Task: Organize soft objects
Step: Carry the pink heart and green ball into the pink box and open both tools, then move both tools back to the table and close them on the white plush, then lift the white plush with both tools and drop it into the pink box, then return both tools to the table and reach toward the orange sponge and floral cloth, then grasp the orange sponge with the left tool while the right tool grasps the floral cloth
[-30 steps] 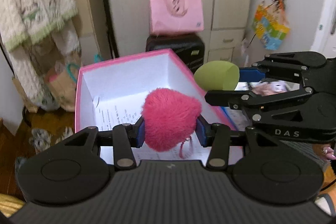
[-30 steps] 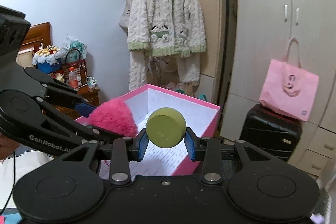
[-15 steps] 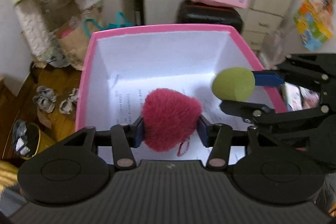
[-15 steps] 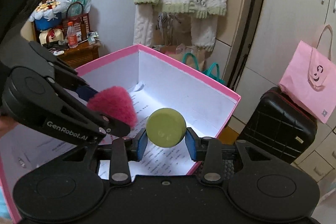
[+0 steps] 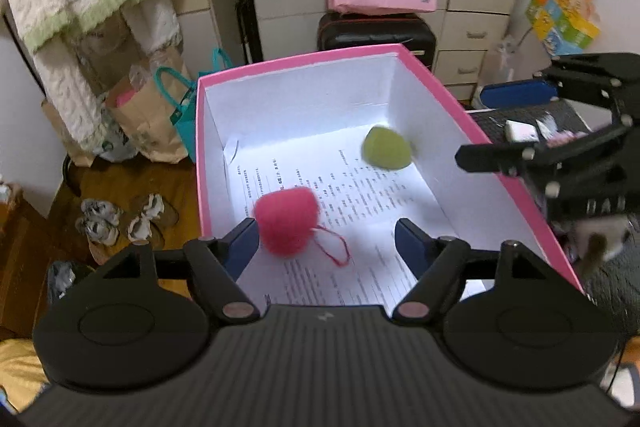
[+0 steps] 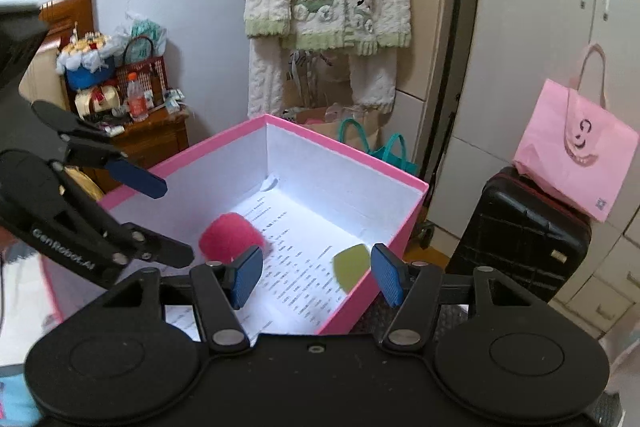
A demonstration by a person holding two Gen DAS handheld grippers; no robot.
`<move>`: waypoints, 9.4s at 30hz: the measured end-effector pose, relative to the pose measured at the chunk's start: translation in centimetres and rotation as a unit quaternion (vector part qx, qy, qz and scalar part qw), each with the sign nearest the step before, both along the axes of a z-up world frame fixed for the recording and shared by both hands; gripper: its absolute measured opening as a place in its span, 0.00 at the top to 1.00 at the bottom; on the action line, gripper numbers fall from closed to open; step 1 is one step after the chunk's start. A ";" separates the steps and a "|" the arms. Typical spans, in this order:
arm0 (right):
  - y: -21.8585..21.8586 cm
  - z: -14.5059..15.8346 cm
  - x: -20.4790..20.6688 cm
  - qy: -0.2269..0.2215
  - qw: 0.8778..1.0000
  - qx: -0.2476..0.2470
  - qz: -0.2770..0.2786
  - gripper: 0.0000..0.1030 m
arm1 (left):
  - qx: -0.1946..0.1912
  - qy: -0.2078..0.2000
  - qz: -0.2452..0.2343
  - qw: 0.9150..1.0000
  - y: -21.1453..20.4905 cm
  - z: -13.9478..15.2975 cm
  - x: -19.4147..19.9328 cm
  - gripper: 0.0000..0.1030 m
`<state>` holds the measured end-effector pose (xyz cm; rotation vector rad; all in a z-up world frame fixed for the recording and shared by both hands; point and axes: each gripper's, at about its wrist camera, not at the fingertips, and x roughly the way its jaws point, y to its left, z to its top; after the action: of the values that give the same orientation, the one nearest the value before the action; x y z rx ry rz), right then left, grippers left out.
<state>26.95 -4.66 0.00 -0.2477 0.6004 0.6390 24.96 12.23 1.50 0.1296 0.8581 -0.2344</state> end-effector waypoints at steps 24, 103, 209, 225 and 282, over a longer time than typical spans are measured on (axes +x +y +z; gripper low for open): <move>-5.4 5.3 -13.5 -0.018 0.999 0.028 -0.018 0.36 | 0.043 -0.070 -0.133 0.988 -5.5 4.3 -13.6 0.16; -13.3 -11.0 -19.9 -0.078 0.983 0.027 -0.166 0.38 | -0.090 -0.040 -0.194 0.976 -21.3 -5.8 -13.2 0.39; -13.7 1.6 -19.7 -0.099 0.991 0.049 -0.070 0.25 | -0.042 -0.095 -0.161 0.981 -13.3 3.7 -16.0 0.23; -19.6 -5.7 -15.3 -0.111 0.990 0.000 -0.084 0.25 | -0.033 -0.101 -0.180 0.978 -20.9 -1.0 -10.3 0.25; -19.8 -12.5 -9.8 -0.071 0.995 -0.065 -0.037 0.78 | -0.055 -0.027 -0.154 0.986 -27.3 -10.0 -3.6 0.69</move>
<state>17.20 -24.43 -12.51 -0.3883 0.5120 0.5059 21.33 -15.05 -8.51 0.1654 0.7675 -0.5652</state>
